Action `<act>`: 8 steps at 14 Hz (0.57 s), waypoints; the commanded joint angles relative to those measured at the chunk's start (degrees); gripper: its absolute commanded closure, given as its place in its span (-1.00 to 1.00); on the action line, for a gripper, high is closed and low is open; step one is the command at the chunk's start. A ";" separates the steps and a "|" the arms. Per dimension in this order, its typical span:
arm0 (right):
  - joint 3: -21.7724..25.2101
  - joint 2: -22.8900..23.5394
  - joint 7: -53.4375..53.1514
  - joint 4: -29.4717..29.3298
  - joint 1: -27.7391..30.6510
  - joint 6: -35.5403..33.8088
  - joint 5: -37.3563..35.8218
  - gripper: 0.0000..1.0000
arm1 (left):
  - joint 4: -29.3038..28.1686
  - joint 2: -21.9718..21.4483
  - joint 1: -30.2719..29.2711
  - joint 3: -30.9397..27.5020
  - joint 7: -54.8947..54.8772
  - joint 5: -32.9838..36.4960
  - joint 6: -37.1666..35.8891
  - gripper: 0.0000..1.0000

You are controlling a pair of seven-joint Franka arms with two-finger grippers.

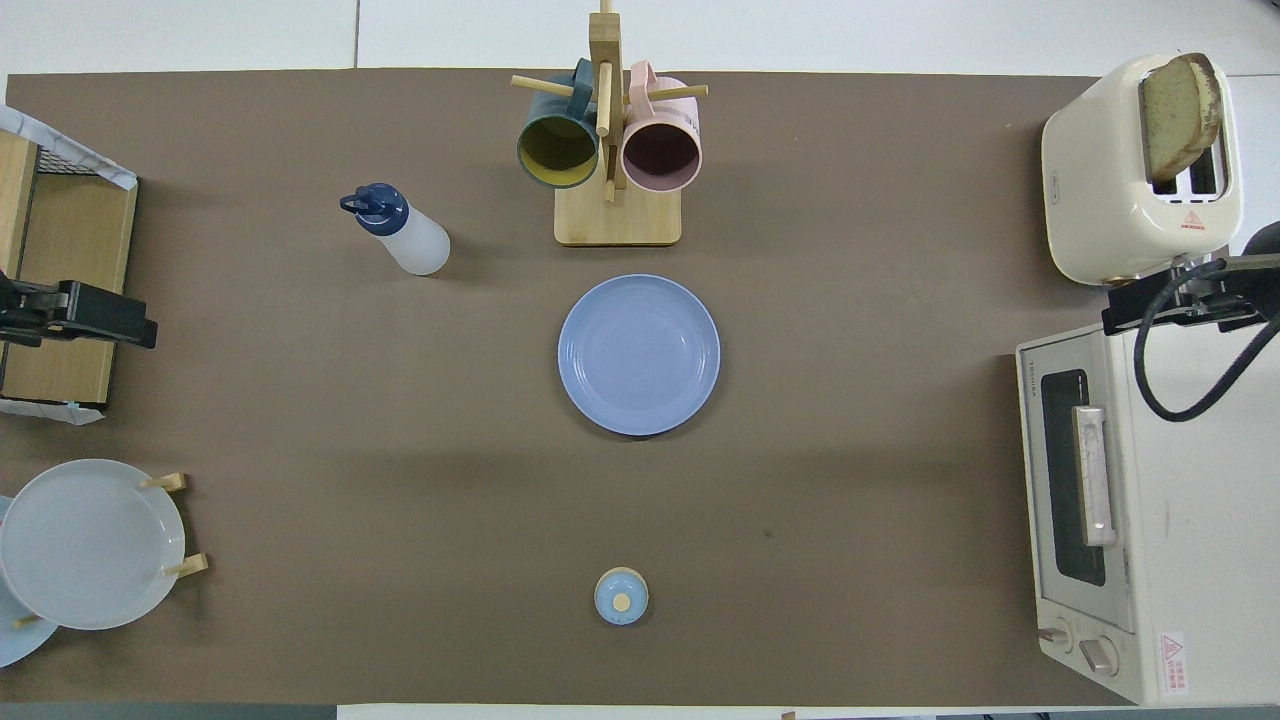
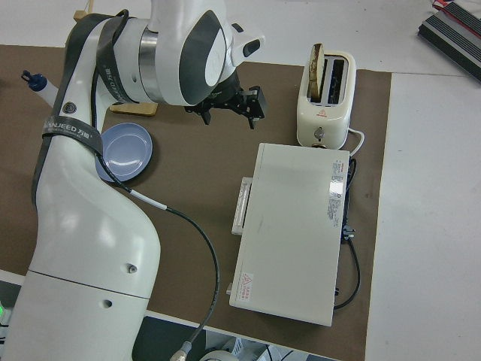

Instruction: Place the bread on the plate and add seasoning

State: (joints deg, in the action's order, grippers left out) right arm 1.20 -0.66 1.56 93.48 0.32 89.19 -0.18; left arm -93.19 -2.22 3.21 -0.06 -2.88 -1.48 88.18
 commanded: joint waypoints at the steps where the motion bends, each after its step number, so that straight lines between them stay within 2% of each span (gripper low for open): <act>1: -0.23 -0.92 -0.33 0.82 0.29 0.11 1.14 -1.00 | -0.41 -0.68 -0.31 0.15 0.42 -0.54 -0.73 -1.00; 8: -0.23 -0.92 -0.34 1.26 0.29 0.90 0.79 -1.00 | -0.32 -0.68 -0.31 0.15 0.42 -0.54 -0.20 -1.00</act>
State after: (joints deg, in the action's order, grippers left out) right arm 1.20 -0.68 1.56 93.49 0.32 89.19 -0.18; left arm -93.20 -2.22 3.24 -0.01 -2.88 -1.48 88.16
